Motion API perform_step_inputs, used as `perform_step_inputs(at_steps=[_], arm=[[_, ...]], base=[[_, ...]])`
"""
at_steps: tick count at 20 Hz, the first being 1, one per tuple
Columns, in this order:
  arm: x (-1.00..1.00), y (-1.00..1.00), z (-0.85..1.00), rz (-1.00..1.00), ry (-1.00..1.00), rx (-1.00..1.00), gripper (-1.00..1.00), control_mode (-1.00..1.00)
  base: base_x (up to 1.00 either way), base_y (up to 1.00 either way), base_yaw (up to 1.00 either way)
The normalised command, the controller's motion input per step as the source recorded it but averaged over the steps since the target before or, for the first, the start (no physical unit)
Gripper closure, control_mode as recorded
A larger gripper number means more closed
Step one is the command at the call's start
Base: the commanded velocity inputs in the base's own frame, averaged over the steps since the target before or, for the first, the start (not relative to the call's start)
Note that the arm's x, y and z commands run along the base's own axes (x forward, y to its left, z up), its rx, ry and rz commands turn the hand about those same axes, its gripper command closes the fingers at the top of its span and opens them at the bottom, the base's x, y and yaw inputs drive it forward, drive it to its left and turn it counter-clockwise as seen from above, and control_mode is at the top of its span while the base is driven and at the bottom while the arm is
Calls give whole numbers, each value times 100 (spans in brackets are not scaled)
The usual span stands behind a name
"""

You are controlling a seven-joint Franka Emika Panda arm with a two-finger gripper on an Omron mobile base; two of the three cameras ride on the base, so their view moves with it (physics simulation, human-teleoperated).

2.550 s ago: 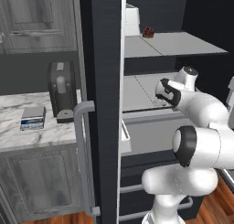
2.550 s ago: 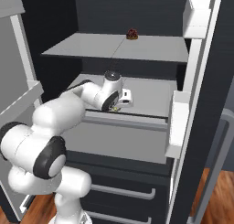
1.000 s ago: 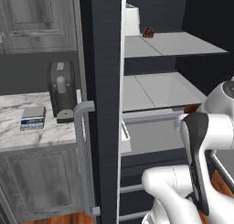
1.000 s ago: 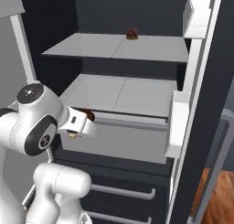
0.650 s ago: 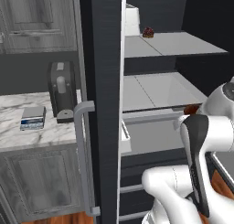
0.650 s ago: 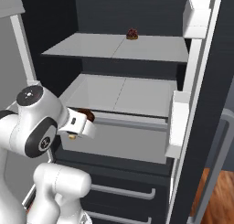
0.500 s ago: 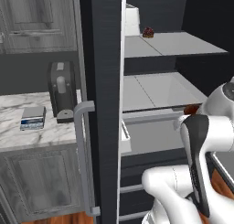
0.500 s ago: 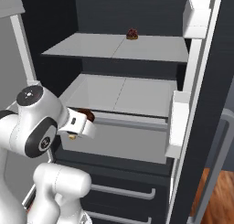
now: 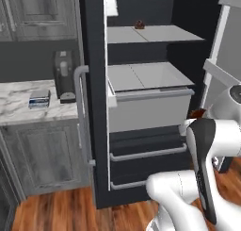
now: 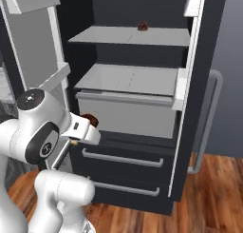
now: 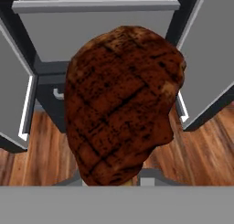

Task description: Take the steak from the fridge and place it on the digital scale on the counter by the fridge. Wait a few seconds for a reading, then move it to the plate on the dining counter.

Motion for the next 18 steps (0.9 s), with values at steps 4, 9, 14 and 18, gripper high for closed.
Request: perform_step_inputs(at_steps=[4,9,14,18], arm=[[0,0,0,0,0,0,100,100],[0,0,0,0,0,0,100,100],[0,0,0,0,0,0,100,100],[0,0,0,0,0,0,100,100]], base=[[-100,4,4],[-100,55,33],[-86,90,53],[-27,97,52]])
